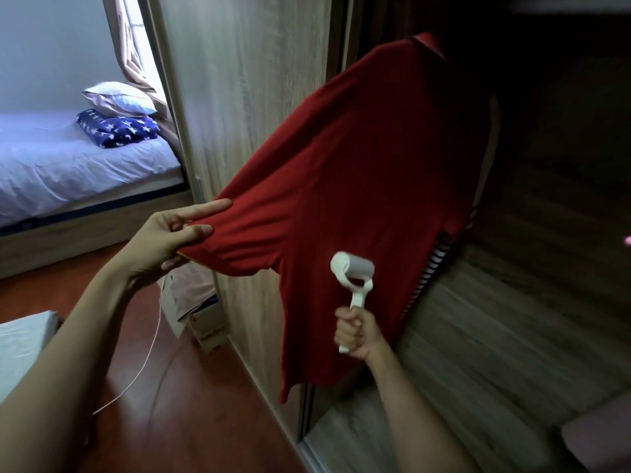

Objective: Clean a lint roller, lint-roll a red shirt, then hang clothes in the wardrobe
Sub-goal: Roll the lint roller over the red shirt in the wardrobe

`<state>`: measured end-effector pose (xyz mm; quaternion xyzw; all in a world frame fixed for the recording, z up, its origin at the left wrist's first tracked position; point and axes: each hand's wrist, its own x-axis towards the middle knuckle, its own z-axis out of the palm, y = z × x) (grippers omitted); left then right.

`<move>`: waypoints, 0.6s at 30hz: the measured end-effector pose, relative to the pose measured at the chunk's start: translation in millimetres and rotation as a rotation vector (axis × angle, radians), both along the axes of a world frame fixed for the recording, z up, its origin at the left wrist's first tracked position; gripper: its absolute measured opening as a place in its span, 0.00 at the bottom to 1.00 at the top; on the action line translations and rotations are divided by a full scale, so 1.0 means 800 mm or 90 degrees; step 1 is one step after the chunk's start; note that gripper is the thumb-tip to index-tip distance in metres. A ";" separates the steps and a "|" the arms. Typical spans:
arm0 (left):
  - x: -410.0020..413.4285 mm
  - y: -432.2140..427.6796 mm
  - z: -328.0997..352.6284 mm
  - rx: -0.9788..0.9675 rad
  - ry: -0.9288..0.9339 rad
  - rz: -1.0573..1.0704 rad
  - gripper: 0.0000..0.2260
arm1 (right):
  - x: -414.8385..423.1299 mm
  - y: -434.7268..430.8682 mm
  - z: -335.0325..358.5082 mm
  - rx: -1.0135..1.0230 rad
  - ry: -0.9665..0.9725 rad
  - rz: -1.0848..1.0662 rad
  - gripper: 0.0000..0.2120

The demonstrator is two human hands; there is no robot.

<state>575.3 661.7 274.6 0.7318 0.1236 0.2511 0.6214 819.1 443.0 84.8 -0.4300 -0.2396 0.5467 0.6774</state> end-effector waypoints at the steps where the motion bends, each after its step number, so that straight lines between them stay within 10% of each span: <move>1: 0.000 0.000 -0.001 -0.001 0.002 -0.003 0.17 | -0.002 0.008 0.031 0.048 -0.017 0.081 0.20; 7: -0.005 -0.002 0.000 -0.016 -0.013 -0.028 0.18 | 0.009 0.038 0.228 0.137 -0.166 0.174 0.20; 18: -0.013 0.002 -0.006 -0.012 -0.015 -0.068 0.16 | -0.062 0.018 0.139 -0.194 -0.387 0.068 0.18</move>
